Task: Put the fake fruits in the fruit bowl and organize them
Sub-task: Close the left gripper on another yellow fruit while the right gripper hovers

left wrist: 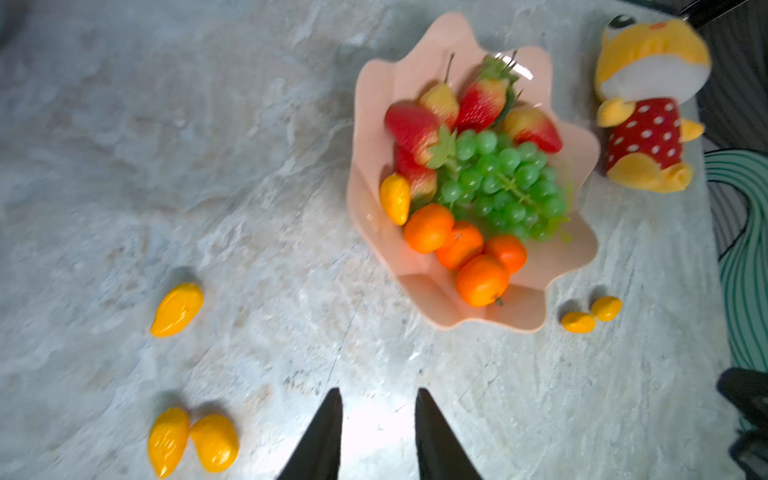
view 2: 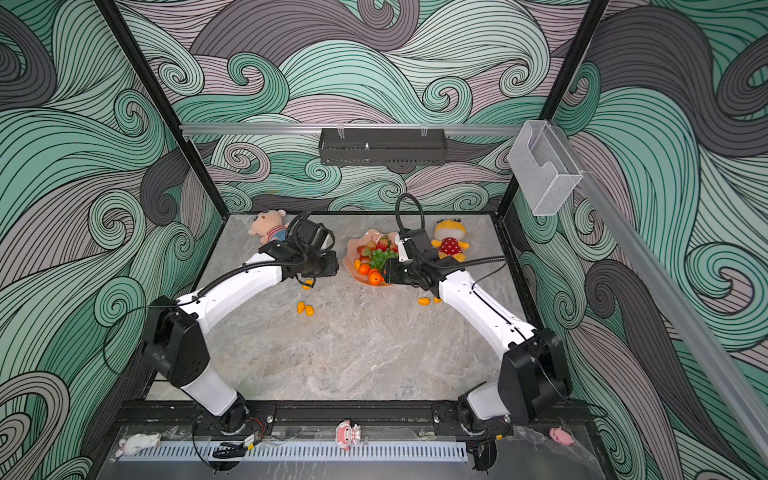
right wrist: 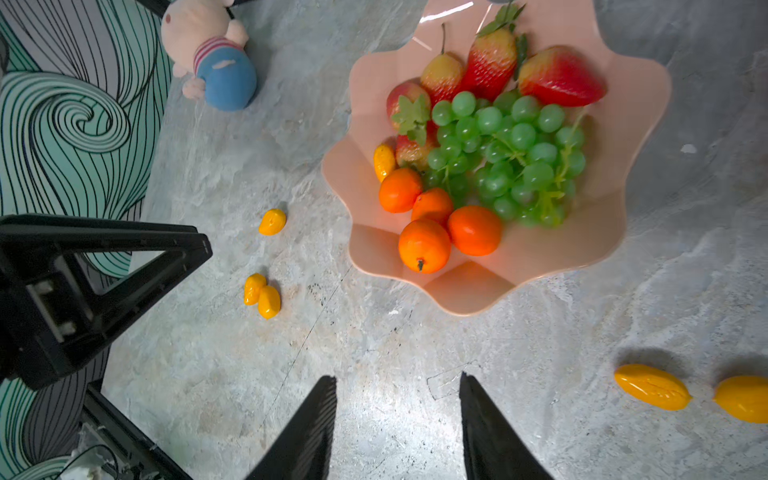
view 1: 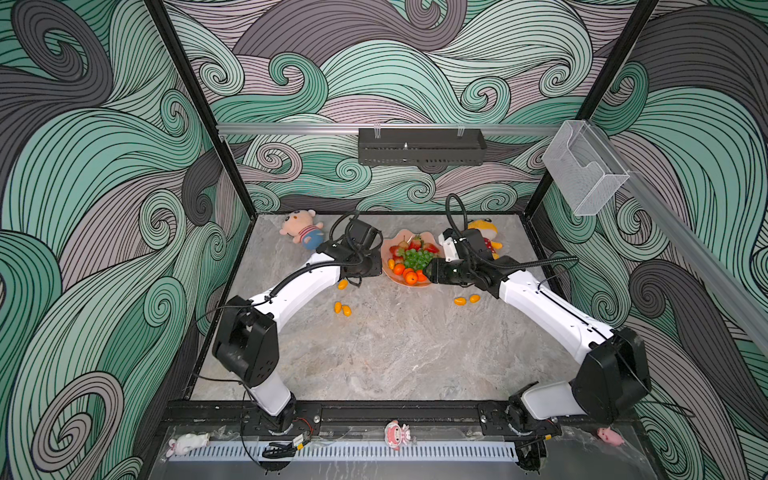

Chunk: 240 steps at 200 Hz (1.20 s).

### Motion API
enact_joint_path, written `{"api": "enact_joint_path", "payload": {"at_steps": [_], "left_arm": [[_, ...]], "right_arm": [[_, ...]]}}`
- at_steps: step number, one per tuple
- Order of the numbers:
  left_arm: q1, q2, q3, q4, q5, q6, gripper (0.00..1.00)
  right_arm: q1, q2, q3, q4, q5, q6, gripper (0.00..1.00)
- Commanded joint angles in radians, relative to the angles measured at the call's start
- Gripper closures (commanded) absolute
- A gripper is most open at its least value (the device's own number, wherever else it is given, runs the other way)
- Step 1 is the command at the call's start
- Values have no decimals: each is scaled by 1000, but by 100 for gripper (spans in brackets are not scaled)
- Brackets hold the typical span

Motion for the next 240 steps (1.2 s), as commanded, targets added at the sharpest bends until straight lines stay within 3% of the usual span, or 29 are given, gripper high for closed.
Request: {"api": "enact_joint_path", "payload": {"at_steps": [1, 51, 89, 149, 178, 240], "left_arm": [[1, -84, -87, -39, -98, -37, 67], [24, -280, -308, -48, -158, -85, 68], [67, -336, -414, -19, -183, -92, 68], [141, -231, -409, 28, -98, -62, 65], [174, -100, -335, -9, -15, -42, 69], [191, 27, -285, -5, -12, -19, 67]], "right_arm": [[63, 41, 37, -24, 65, -14, 51], [223, 176, 157, -59, 119, -10, 52], [294, 239, 223, -65, 126, -3, 53], [362, 279, 299, -68, 126, -8, 53], [363, 260, 292, -66, 137, -7, 53], [363, 200, 259, -65, 164, -31, 54]]}}
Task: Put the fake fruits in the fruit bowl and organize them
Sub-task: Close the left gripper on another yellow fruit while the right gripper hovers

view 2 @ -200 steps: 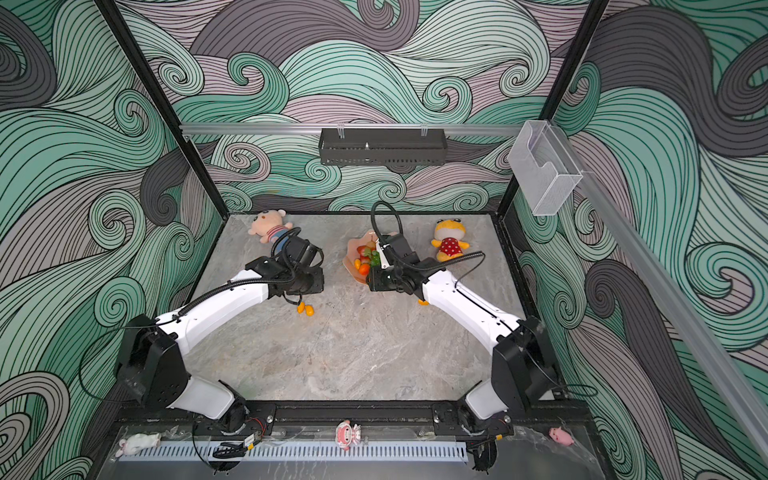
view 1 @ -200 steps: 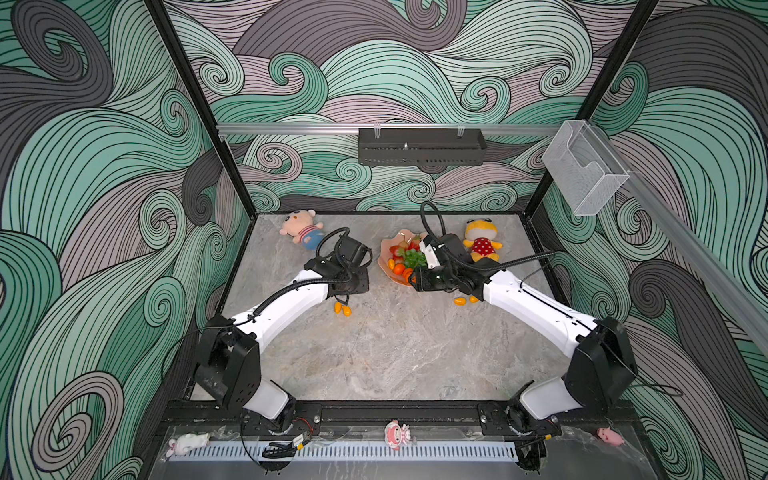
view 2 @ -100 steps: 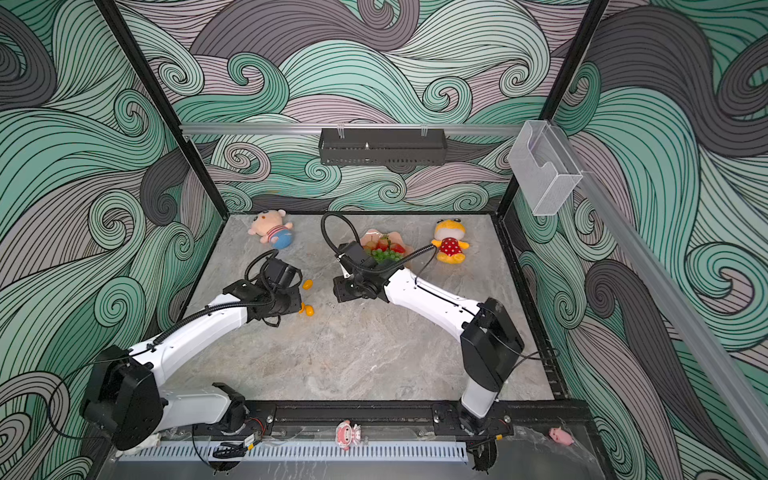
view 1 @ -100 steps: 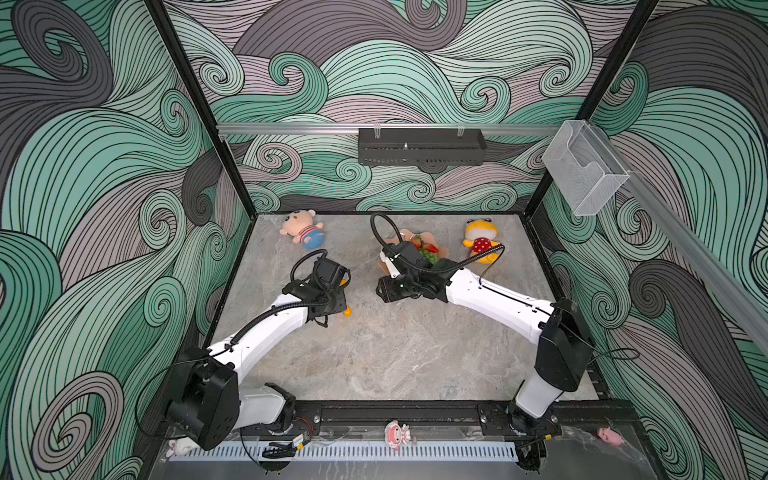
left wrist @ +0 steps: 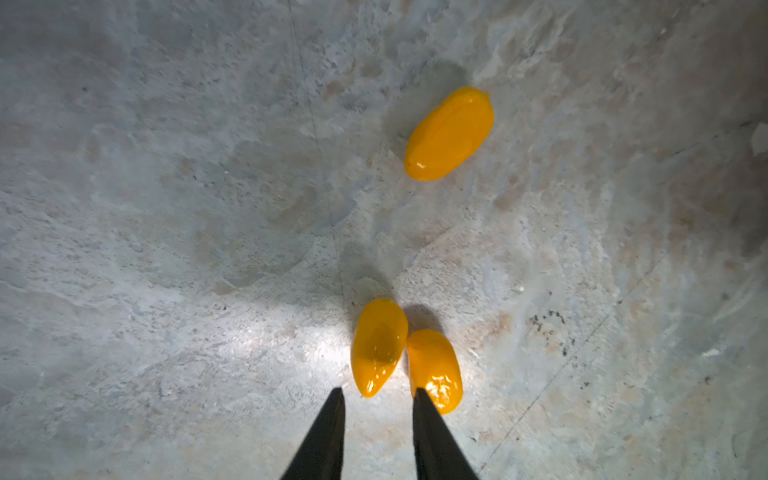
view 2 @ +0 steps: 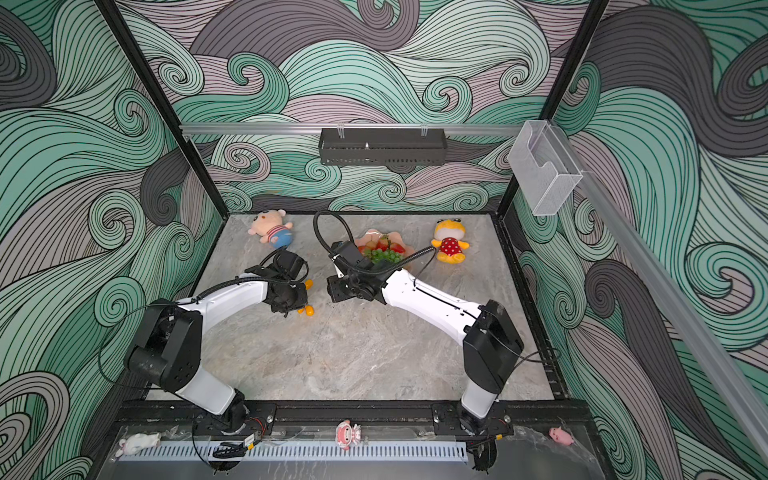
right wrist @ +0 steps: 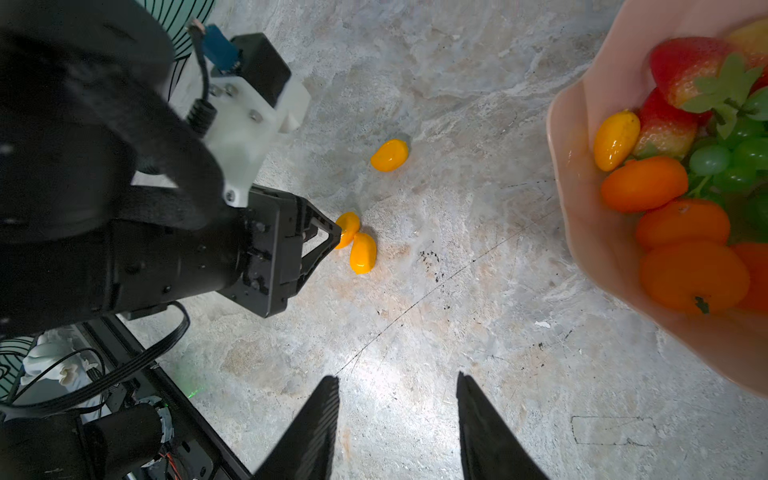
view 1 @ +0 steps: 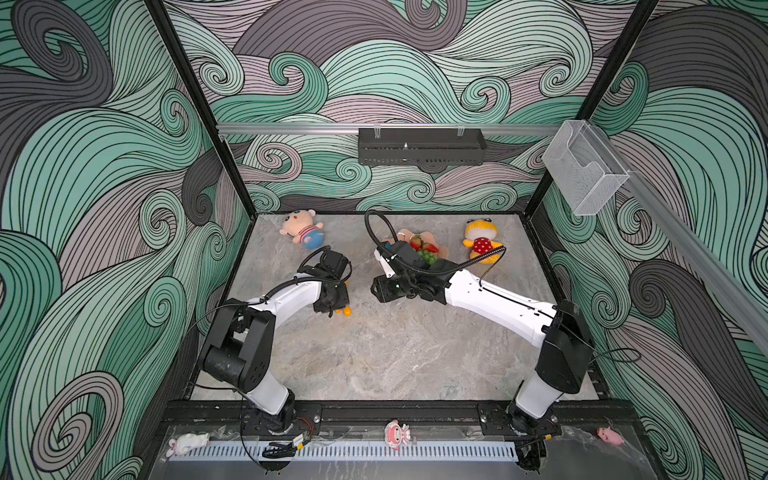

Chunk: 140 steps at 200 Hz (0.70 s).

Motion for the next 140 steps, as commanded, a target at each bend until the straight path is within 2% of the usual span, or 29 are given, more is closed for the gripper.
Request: {"api": "enact_joint_path", "payload": {"at_steps": [1, 140], "left_arm": [[12, 30, 46, -13, 9, 22, 67], [24, 133, 83, -34, 14, 33, 66]], "right_arm": [[-1, -46, -17, -7, 30, -18, 54], [-1, -57, -39, -7, 36, -15, 54]]}}
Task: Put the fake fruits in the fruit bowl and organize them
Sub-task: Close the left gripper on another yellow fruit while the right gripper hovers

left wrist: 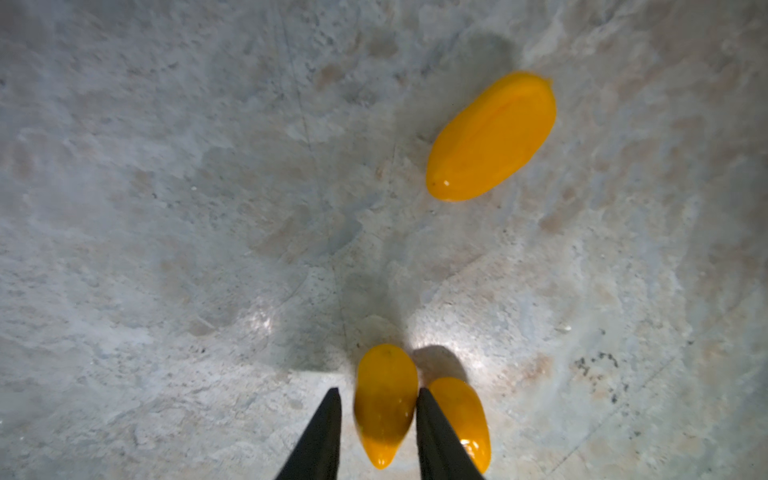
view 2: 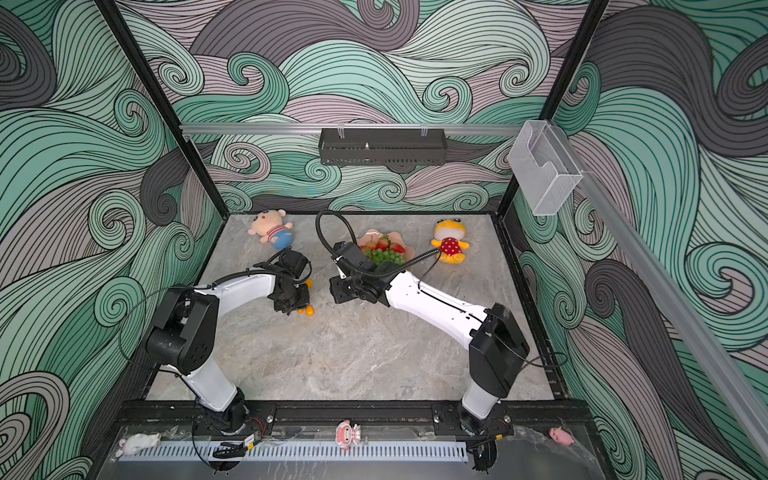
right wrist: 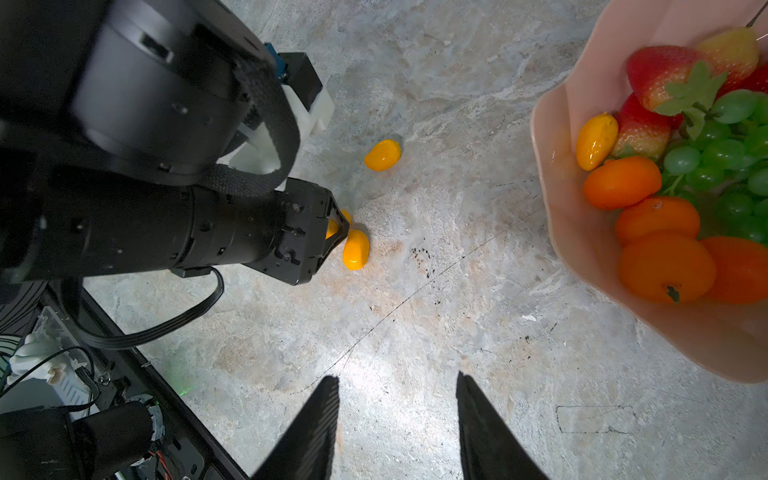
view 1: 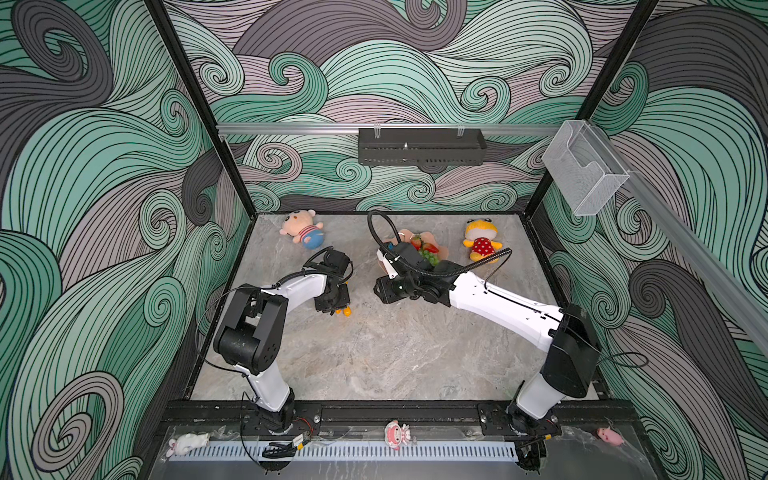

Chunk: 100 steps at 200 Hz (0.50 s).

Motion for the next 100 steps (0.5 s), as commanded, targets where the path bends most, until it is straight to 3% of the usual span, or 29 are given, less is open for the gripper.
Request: {"api": "enact_joint_path", "payload": {"at_steps": [1, 100], "left_arm": [[5, 18, 36, -27, 8, 12, 66], [4, 43, 36, -24, 16, 7, 69]], "right_arm": [[-2, -34, -14, -7, 19, -8, 54], [-3, -45, -22, -9, 21, -8, 54]]}}
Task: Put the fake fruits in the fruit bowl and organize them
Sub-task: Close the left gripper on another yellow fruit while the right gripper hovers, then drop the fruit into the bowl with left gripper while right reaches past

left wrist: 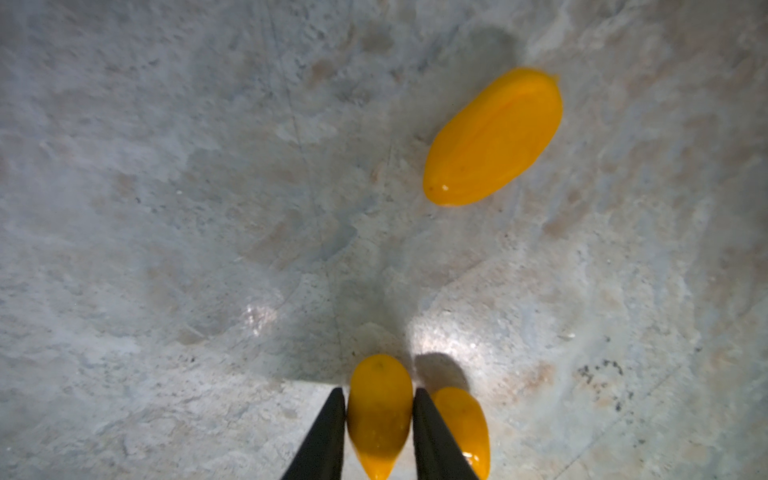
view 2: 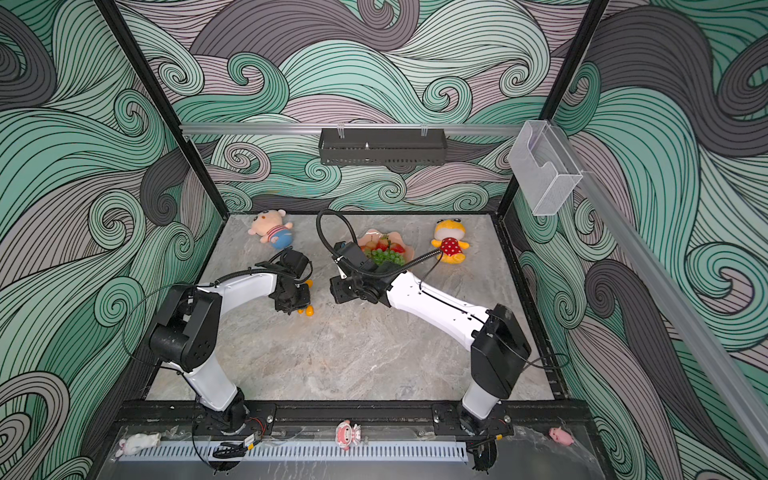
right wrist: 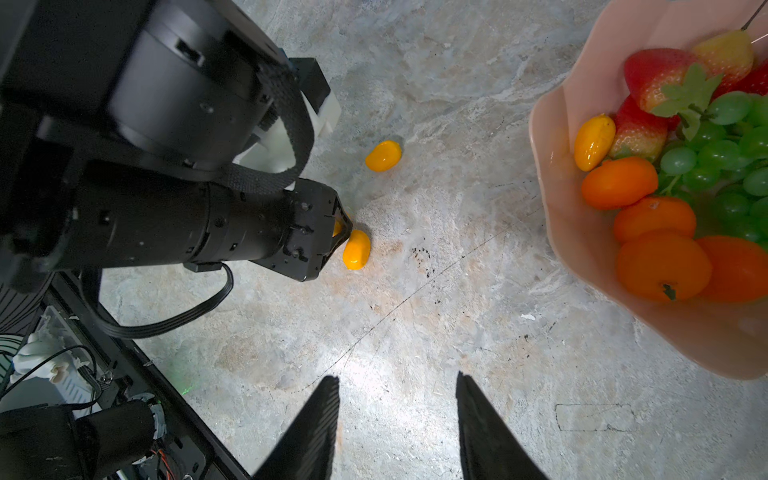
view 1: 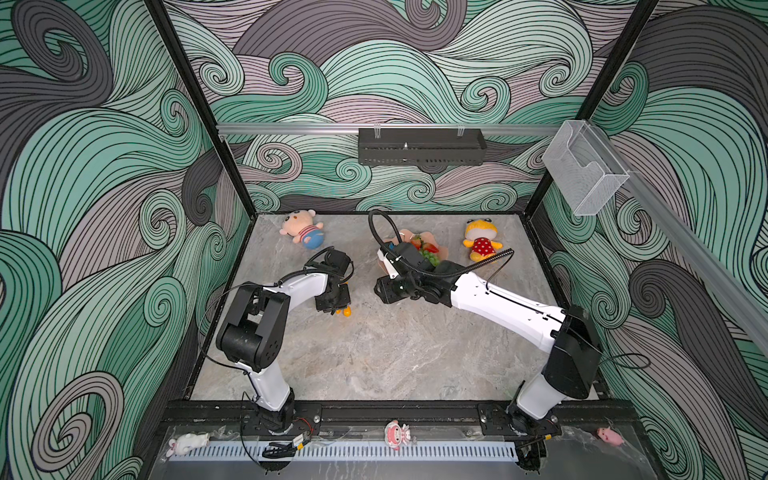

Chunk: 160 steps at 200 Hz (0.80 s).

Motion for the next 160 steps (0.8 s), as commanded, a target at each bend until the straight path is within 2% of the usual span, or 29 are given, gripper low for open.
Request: {"api": "enact_joint_path", "payload": {"at_steps": [1, 57, 112, 142, 160], "left_arm": [[4, 22, 24, -22, 8, 6, 69], [4, 20, 20, -21, 4, 3, 71], [5, -33, 8, -22, -4, -11, 77], [3, -97, 23, -53, 19, -12, 78], [1, -135, 49, -74, 46, -4, 78]], "right_arm": [[-2, -34, -12, -9, 21, -8, 54], [-3, -56, -16, -10, 40, 6, 53], [-37, -186, -16, -61, 111, 99, 48], [-97, -233, 66, -187, 95, 170, 36], [-150, -244, 127, -261, 29, 204, 23]]}}
